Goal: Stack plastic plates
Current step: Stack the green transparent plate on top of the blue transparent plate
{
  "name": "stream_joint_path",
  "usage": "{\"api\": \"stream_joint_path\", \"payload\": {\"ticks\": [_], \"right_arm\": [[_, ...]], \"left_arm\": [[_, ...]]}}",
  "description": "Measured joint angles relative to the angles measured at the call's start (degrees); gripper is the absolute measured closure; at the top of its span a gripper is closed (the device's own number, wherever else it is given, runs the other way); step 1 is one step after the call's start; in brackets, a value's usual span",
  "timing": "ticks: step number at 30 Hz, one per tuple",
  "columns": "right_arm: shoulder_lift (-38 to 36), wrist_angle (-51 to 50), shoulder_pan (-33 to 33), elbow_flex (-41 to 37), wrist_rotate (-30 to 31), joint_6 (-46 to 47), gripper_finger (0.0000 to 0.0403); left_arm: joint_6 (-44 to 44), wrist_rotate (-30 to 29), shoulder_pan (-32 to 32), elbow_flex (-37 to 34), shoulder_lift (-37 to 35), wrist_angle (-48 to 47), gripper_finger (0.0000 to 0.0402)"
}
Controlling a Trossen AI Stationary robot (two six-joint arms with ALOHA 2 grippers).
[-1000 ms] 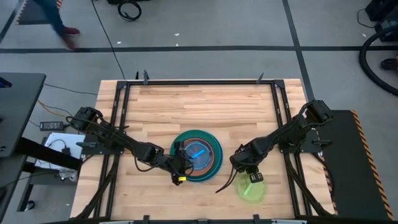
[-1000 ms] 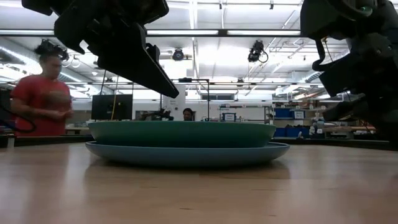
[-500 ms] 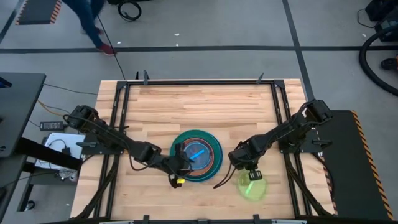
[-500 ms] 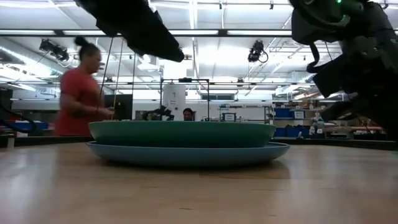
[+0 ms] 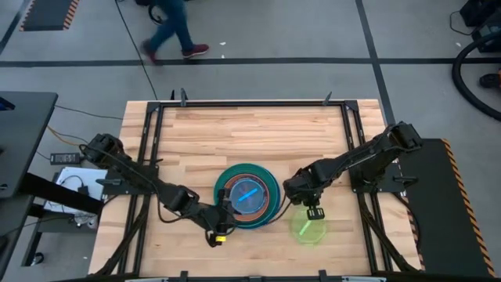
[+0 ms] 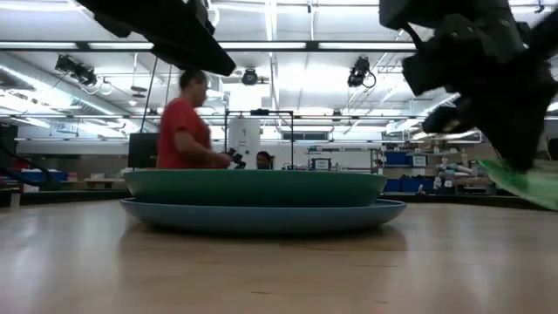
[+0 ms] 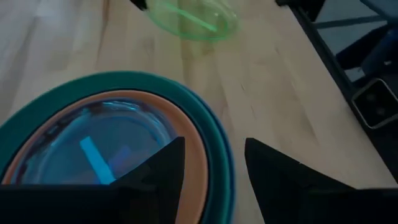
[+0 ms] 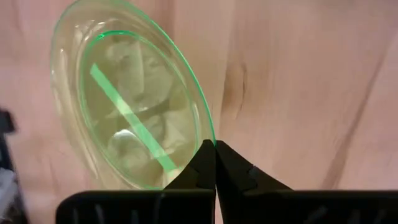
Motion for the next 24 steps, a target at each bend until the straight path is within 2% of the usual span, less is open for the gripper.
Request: {"api": "stream_joint_path", "payload": {"ticks": [8, 16, 24], "right_arm": [[-3.54, 2.08, -5.0, 2.82, -0.42, 3.0, 0.0398], [-3.51, 15.2, -10.17, 3.04, -0.02, 8.82, 0.0397], [-3.21, 31.46, -13.69, 3.04, 0.54, 8.59, 0.0397]], "left_arm": [[-0.15, 0.11, -2.78, 0.0, 0.0, 0.0, 0.0226], [-2.44, 0.09, -3.34, 0.0, 0.04, 0.29, 0.0226], [-6.71, 0.06, -3.34, 0.0, 0.09, 0.21, 0.0226]]}}
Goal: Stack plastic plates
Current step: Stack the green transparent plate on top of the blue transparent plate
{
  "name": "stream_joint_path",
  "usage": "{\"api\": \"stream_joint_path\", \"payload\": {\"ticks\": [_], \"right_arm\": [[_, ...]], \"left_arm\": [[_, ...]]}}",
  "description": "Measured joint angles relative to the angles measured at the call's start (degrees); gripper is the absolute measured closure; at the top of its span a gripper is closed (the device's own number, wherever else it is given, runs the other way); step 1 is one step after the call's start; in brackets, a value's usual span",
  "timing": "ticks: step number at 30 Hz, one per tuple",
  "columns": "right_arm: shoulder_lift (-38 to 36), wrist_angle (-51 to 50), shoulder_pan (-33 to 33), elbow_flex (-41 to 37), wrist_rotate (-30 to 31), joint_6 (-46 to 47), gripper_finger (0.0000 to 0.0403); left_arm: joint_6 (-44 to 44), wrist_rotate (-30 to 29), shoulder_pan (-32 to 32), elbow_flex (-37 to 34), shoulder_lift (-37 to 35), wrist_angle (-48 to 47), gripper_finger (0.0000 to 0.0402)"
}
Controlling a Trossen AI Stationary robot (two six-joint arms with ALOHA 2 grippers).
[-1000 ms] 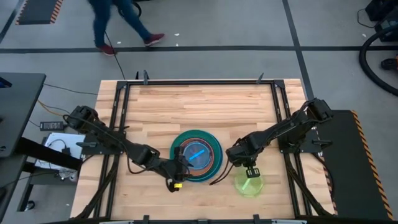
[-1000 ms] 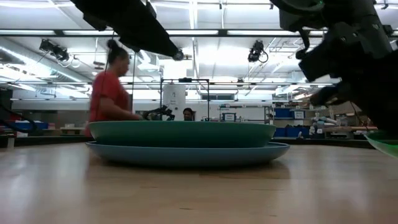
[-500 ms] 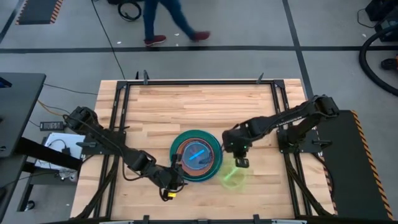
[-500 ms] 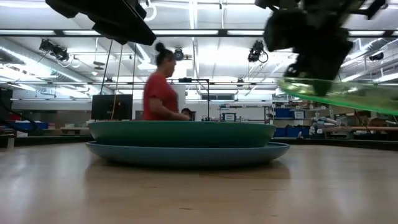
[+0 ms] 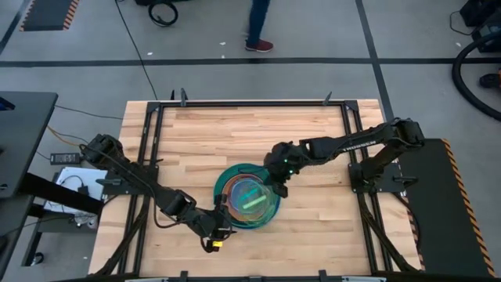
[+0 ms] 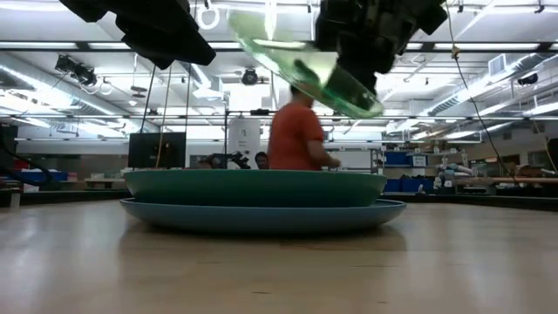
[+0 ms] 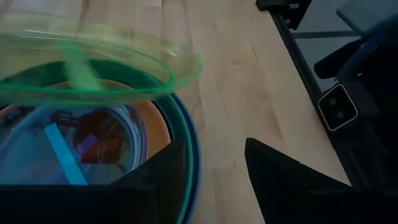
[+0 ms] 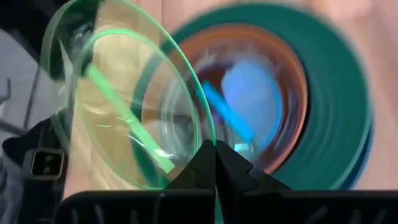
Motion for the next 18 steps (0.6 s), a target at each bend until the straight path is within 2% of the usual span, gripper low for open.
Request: {"api": "stream_joint_path", "payload": {"ticks": [5, 8, 18], "right_arm": [[0.85, 6.87, -1.23, -0.01, 3.85, -4.46, 0.0397], [3.05, 10.91, -2.03, 0.0, 3.69, -4.6, 0.0397], [9.6, 12.04, -4.48, -0.07, 3.46, -4.2, 0.0397]], "left_arm": [[-1.02, -0.09, 0.02, 0.0, 0.02, 0.02, 0.0226], [-1.05, -0.1, -0.04, 0.0, 0.04, 0.11, 0.0226], [-0.5, 0.71, -2.79, 0.0, 0.07, 3.14, 0.0226]]}}
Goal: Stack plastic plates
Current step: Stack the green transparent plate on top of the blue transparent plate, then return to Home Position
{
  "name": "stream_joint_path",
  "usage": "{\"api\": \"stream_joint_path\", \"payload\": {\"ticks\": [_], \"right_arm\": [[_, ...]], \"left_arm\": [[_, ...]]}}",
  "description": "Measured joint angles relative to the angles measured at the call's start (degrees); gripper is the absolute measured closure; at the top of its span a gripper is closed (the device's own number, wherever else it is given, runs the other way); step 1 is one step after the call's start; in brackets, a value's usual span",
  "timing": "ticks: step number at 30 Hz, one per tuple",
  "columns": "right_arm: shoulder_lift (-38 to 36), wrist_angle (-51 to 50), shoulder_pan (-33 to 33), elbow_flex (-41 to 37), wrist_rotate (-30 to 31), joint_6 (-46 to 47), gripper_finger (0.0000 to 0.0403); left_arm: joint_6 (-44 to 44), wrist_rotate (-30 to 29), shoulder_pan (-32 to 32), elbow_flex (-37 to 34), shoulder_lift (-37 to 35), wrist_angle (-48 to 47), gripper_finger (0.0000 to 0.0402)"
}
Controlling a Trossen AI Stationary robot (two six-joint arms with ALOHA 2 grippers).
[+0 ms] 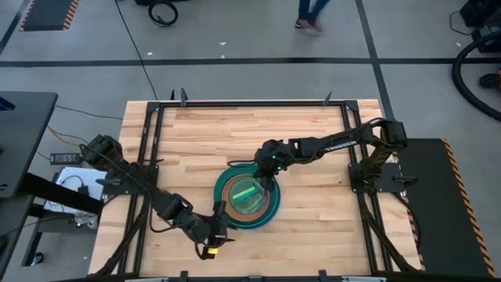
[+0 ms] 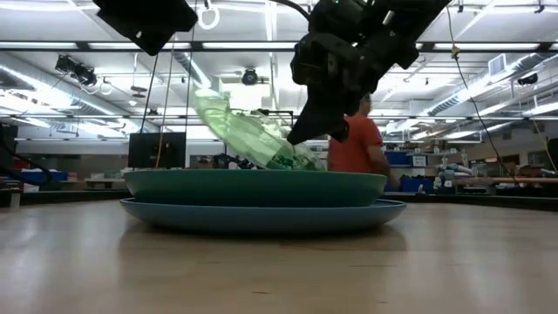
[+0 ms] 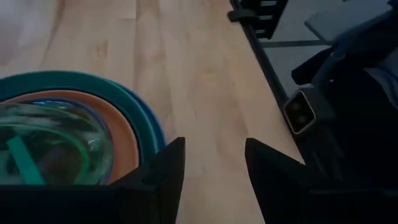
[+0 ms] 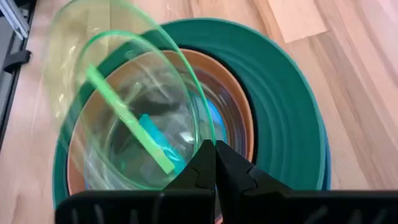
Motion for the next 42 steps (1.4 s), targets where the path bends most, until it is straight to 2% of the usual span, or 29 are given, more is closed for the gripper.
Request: {"api": "stream_joint_path", "payload": {"ticks": [13, 20, 26, 35, 42], "right_arm": [[0.74, -4.69, -0.92, 0.0, -1.14, 1.13, 0.0392], [0.7, -4.7, -0.94, 0.0, -1.12, -0.14, 0.0342], [0.63, -4.54, -1.2, 0.01, -5.03, -0.49, 0.0309], [0.63, -9.55, -1.23, 0.02, -8.84, -1.98, 0.0307], [-3.68, -13.66, -0.96, 0.02, -5.66, -4.97, 0.0308]], "left_arm": [[-0.44, -0.02, -0.86, 0.0, 0.0, 0.71, 0.0226], [-0.39, -0.06, -0.37, 0.0, 0.0, 0.61, 0.0226], [-0.46, -2.49, 0.51, 0.0, 0.0, -3.35, 0.0226], [-2.28, -3.58, 2.98, 0.0, 0.0, -5.96, 0.0226], [-3.21, -3.57, 3.6, 0.0, 0.0, -6.9, 0.0226]]}}
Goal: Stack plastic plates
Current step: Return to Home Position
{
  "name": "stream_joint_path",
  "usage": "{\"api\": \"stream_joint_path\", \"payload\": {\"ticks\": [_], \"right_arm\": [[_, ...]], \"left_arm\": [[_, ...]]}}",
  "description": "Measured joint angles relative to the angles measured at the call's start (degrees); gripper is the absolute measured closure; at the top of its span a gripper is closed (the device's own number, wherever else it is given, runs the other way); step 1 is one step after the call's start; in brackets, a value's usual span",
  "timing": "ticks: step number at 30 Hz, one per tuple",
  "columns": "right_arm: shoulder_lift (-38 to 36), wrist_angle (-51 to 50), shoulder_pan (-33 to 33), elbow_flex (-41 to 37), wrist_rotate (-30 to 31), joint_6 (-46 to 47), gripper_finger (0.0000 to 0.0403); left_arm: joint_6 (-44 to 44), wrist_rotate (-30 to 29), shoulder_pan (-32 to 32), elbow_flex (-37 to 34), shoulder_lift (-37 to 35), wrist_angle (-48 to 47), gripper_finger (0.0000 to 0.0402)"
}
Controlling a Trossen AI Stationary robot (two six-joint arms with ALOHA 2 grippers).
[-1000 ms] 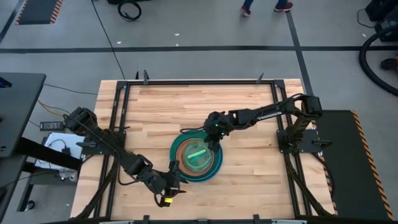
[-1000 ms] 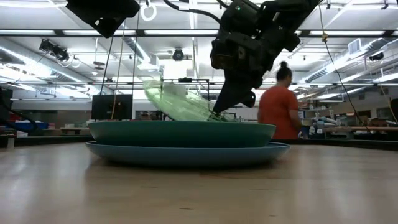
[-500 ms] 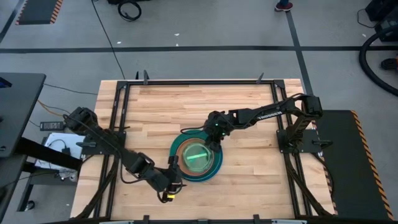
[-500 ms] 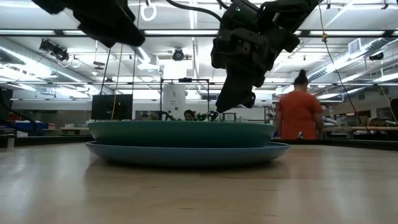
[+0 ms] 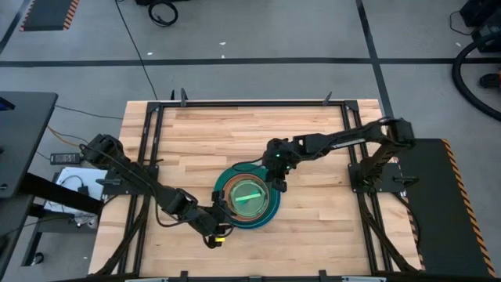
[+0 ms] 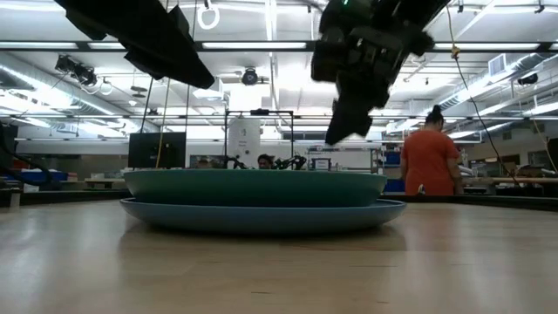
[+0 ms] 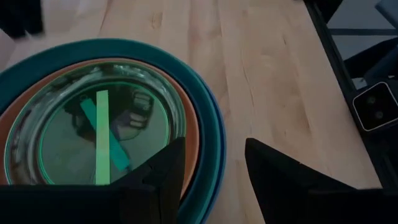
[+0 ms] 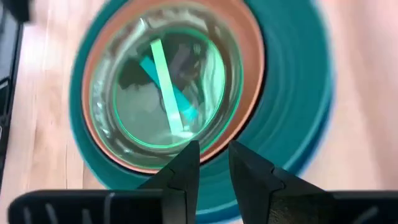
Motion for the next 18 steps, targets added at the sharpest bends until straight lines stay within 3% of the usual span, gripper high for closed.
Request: {"api": "stream_joint_path", "payload": {"ticks": [9, 18], "right_arm": [[-12.88, -1.83, 2.72, -2.56, 14.44, -2.72, 0.0308], [-29.05, -2.73, 3.49, -6.55, 20.31, -3.12, 0.0309]], "left_arm": [[1.16, -0.05, -0.4, -0.04, -0.28, -2.16, 0.0226], [6.48, -3.34, 0.59, -0.15, -6.69, -7.22, 0.0226]]}}
